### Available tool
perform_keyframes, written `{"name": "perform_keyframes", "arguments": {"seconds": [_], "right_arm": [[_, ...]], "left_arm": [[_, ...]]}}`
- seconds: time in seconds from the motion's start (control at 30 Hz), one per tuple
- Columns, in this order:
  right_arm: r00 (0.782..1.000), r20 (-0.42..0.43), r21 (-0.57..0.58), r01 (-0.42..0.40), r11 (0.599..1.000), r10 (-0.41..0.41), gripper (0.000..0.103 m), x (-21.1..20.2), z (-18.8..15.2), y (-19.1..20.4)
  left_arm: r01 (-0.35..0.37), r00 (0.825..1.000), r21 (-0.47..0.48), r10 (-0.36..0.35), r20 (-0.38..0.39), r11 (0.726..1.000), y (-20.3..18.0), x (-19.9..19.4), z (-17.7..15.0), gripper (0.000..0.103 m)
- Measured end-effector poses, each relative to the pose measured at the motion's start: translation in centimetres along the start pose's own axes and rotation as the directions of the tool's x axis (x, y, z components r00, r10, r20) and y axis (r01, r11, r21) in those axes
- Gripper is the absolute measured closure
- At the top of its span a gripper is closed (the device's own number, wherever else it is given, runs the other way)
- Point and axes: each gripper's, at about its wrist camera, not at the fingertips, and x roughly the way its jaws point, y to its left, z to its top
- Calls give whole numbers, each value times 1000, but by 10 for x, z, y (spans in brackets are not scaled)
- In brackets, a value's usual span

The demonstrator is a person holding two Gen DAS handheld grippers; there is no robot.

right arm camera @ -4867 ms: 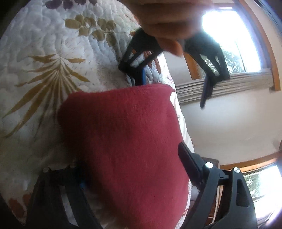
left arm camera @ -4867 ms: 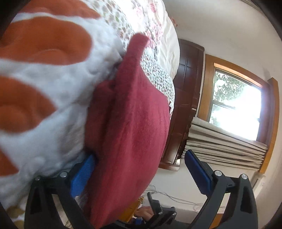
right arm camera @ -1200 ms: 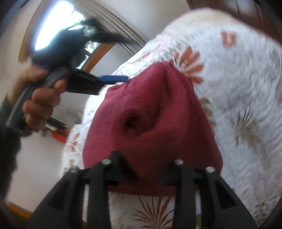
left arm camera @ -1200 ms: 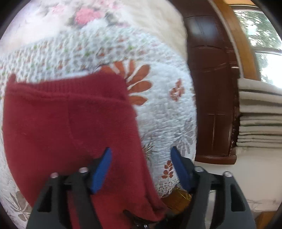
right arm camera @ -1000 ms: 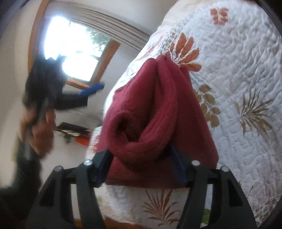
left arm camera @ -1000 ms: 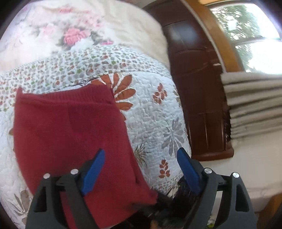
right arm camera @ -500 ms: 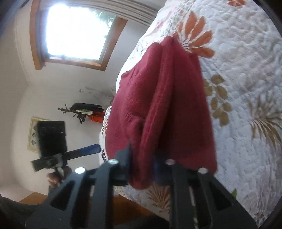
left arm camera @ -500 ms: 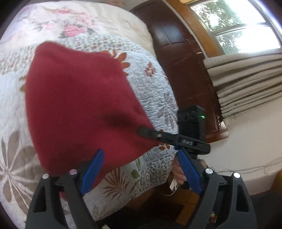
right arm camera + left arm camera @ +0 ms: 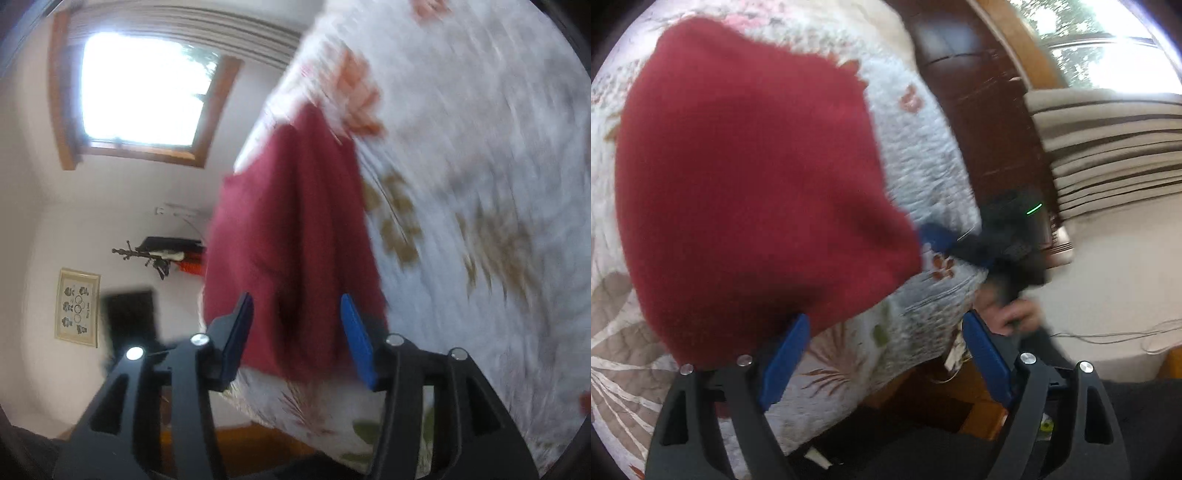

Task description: Fold small clothes

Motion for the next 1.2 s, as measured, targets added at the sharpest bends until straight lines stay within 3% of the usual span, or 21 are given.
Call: {"name": "perform_keyframes", "arguments": {"seconds": [0.1, 0.23, 0.27, 0.3, 0.37, 0.47, 0.63, 0.73, 0.77, 0.8, 0.93, 1.0, 1.13, 1.2], "right_arm": [[1000, -26, -37, 5, 999, -6, 49, 20, 35, 19], [995, -88, -22, 54, 998, -56, 48, 57, 59, 13], [992, -115, -14, 48, 999, -49, 53, 69, 63, 13], [992, -121, -18, 45, 999, -47, 87, 75, 67, 15], [995, -92, -51, 42, 998, -47, 93, 69, 74, 21], [995, -34, -20, 98, 995, -99, 94, 56, 85, 10], [988, -69, -3, 139, 990, -139, 87, 63, 86, -5], [995, -10, 3, 97, 995, -97, 66, 44, 100, 5], [996, 0, -1, 89, 996, -89, 51, 43, 108, 10], [994, -2, -14, 106, 994, -106, 49, 46, 117, 15], [984, -76, -26, 159, 987, -161, 52, 73, 143, 17], [976, -101, -32, 189, 981, -191, 86, 83, 149, 15], [976, -56, 5, 212, 977, -212, 91, 73, 143, -7], [979, -46, 24, 202, 979, -201, 84, 67, 138, -16]], "left_arm": [[-9, 1000, 30, 10, -12, 999, -2, 10, -8, 19], [-15, 999, 40, 16, -30, 999, -4, 21, -12, 18], [-17, 999, 38, 18, -32, 999, -3, 22, -11, 18], [-15, 999, 29, 16, -33, 999, -1, 22, -11, 18], [-6, 999, 17, 7, -33, 1000, 2, 22, -12, 18], [12, 999, 15, -11, -41, 1000, 4, 26, -9, 19], [28, 998, -1, -28, -55, 1000, -1, 27, -6, 19], [71, 997, 60, -71, -12, 996, -27, 8, -11, 18], [74, 996, 93, -78, 34, 993, -36, -2, -12, 18], [83, 994, 105, -90, 64, 991, -40, -8, -12, 18], [50, 994, 91, -58, 97, 995, -38, -2, -7, 18], [24, 996, 70, -30, 85, 997, -32, 8, -4, 18], [-1, 998, 65, -3, 64, 998, -25, 16, -10, 18], [16, 998, 43, -18, 58, 999, -17, 16, -15, 18]]}}
